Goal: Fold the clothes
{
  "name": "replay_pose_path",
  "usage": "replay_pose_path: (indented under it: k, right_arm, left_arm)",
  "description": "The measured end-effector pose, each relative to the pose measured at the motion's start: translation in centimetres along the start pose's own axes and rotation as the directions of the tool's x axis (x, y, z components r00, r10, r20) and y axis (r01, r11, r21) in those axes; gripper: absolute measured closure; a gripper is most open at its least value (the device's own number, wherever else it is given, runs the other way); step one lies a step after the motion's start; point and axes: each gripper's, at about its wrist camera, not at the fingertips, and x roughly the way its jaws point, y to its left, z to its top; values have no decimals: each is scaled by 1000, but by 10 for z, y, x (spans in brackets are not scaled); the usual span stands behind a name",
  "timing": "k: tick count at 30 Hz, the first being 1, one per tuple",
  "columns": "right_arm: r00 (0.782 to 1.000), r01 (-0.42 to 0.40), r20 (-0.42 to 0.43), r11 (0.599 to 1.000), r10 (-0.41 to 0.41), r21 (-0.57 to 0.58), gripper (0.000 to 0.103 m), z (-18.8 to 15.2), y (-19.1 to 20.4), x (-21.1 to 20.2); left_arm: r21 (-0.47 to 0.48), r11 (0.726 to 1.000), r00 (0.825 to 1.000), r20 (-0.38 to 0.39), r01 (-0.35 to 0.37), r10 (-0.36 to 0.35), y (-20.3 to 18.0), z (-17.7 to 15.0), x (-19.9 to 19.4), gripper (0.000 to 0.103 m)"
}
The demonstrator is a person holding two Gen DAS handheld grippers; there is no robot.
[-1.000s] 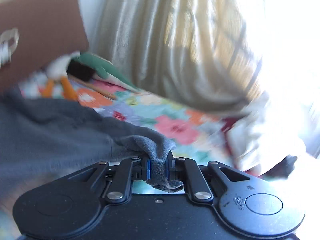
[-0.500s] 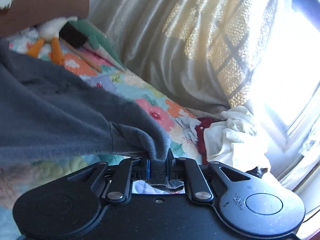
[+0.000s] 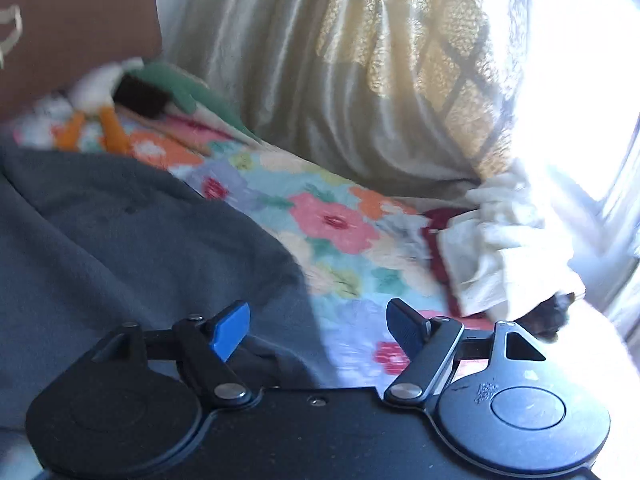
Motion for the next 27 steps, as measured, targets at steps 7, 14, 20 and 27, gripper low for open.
replay_pose_path:
  k: [7,14,20,27]
  right_arm:
    - [781,-611,-135,791,610,39,23,-3,64,-2]
    - [734,-679,-328,653,595,-336,24,-44,161,-38]
    - [785,-616,-383,681,488,-395,40,-58,174,-32]
    - [781,-620,-370,693,503,-368,79,-53,168,-27]
  left_arm:
    - [-189,980,994,71,-64,79,62,8,-16,89]
    - [-224,971,992,77,-81,101,87,10,-3,72]
    - [-80,994,997,29,-72,75,74,15,32,56]
    - [65,991,992,59,-113,110,51,21,44,98]
